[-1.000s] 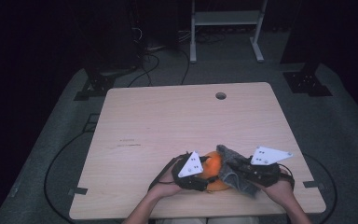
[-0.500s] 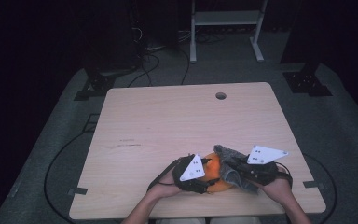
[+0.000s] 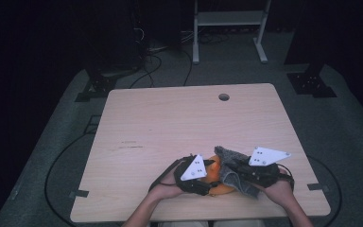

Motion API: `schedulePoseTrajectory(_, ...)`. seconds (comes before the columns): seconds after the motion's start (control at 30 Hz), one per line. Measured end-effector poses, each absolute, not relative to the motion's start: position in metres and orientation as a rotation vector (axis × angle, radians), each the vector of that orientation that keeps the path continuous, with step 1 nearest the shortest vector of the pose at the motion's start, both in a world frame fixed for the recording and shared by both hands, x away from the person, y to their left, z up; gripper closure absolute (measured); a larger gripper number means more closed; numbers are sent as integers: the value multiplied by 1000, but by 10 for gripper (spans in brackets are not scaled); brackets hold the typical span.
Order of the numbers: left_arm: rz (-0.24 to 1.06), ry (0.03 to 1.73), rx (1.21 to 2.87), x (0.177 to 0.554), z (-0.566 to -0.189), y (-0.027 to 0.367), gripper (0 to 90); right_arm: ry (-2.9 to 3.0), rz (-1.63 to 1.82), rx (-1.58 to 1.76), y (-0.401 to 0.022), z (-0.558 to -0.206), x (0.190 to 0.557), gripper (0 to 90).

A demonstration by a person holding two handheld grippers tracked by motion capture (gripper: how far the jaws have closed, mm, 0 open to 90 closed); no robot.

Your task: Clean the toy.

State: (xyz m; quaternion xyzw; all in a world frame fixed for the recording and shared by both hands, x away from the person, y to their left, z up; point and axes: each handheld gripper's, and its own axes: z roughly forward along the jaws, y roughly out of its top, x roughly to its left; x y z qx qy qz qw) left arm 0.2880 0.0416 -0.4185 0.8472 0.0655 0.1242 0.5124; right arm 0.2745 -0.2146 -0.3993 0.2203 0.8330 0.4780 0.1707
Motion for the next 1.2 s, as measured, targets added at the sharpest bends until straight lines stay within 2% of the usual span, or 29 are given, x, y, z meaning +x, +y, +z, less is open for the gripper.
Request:
schedulePoseTrajectory(0.07,267,176,2012,291,-416,48,333,2365,1354,632,-216,-402,276,810)
schedulePoseTrajectory(0.17,260,225,1998,299,-418,55,527,2340,1374,676,-222,-406,279,809)
schedulePoseTrajectory(0.27,271,243,2001,299,-423,50,578,2336,1366,686,-223,-408,282,809)
schedulePoseTrajectory(0.4,295,305,2003,303,-427,51,588,2296,1294,765,-232,-409,279,810)
schedulePoseTrajectory(0.53,298,320,2009,306,-426,55,574,2324,1279,621,-213,-405,266,809)
schedulePoseTrajectory(0.63,219,350,1922,309,-420,62,413,2307,1282,670,-215,-410,274,809)
schedulePoseTrajectory(0.8,251,359,1973,309,-430,53,525,2277,1274,685,-215,-414,277,809)
schedulePoseTrajectory(0.87,268,387,1976,310,-432,52,545,2265,1262,691,-216,-409,273,809)
schedulePoseTrajectory(0.97,306,439,1998,312,-434,53,554,2286,1283,627,-212,-404,260,810)
schedulePoseTrajectory(1.07,268,454,1976,315,-435,60,543,2337,1213,582,-201,-412,258,809)
schedulePoseTrajectory(1.13,195,471,1925,317,-434,65,516,2319,1217,616,-203,-417,265,809)
schedulePoseTrajectory(1.2,204,476,1936,318,-435,64,533,2283,1211,657,-210,-419,272,809)
